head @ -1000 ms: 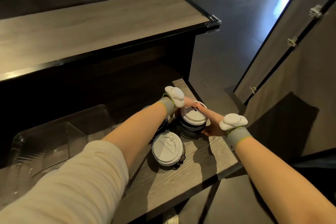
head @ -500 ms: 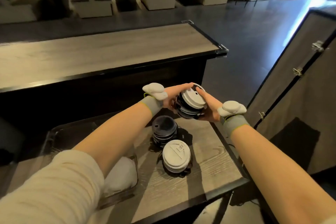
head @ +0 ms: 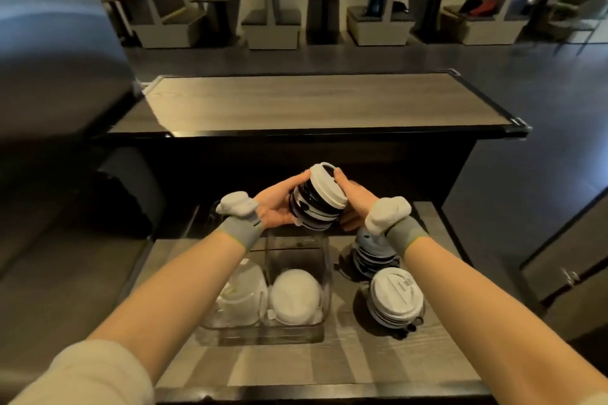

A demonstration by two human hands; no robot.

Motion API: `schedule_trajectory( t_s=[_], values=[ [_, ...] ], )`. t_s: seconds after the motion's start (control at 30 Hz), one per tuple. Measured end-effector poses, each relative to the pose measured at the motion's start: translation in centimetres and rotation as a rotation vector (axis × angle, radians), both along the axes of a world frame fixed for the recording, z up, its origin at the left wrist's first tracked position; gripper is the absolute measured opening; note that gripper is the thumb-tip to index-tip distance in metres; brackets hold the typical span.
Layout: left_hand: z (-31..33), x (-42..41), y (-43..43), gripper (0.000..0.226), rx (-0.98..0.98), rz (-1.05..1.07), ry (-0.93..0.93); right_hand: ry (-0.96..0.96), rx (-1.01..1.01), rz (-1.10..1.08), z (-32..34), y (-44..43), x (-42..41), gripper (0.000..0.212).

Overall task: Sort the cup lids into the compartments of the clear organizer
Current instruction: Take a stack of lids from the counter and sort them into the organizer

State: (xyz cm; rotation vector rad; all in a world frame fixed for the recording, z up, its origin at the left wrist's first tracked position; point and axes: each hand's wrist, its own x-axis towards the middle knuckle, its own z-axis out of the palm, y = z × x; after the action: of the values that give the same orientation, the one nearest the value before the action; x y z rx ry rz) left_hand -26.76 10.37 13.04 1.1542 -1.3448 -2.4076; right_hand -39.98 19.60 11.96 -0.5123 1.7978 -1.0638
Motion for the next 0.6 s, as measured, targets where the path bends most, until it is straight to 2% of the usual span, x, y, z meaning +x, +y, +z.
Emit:
schedule_trajectory(
  t_s=[0.07, 0.13, 0.2, 0.3, 0.37, 0.5, 0.6],
  values=[
    [-0.7, 1.9, -0.7, 0.037, 0.034, 0.08, 0.018, 0.264, -0.077, 0.024, 0.0, -1.5, 1.6, 0.062],
    [-1.2, 3.7, -1.4, 0.038, 0.06, 0.132, 0.053, 0.384, -0.256, 0.059, 0.1, -2.8, 3.5, 0.053],
    [-1.6, 5.1, -2.1, 0.04, 0.061, 0.146, 0.066, 0.366, -0.347, 0.147, 0.1, -3.4, 5.0, 0.057],
    [-1.8, 7.5, -3.5, 0.036, 0.038, 0.159, 0.081, 0.355, -0.281, 0.334, -0.3, -4.7, 6.8, 0.08],
    [-2.1, 8.9, -4.4, 0.034, -0.005, 0.185, 0.076, 0.388, -0.26, 0.368, -0.4, -5.6, 7.8, 0.086],
    [-2.5, 10.5, -5.1, 0.024, 0.002, 0.206, 0.077, 0.319, -0.309, 0.334, -0.5, -6.6, 8.9, 0.069],
    [-2.7, 11.4, -5.7, 0.022, 0.017, 0.232, 0.076, 0.249, -0.302, 0.347, -0.6, -7.1, 8.8, 0.064]
  ],
)
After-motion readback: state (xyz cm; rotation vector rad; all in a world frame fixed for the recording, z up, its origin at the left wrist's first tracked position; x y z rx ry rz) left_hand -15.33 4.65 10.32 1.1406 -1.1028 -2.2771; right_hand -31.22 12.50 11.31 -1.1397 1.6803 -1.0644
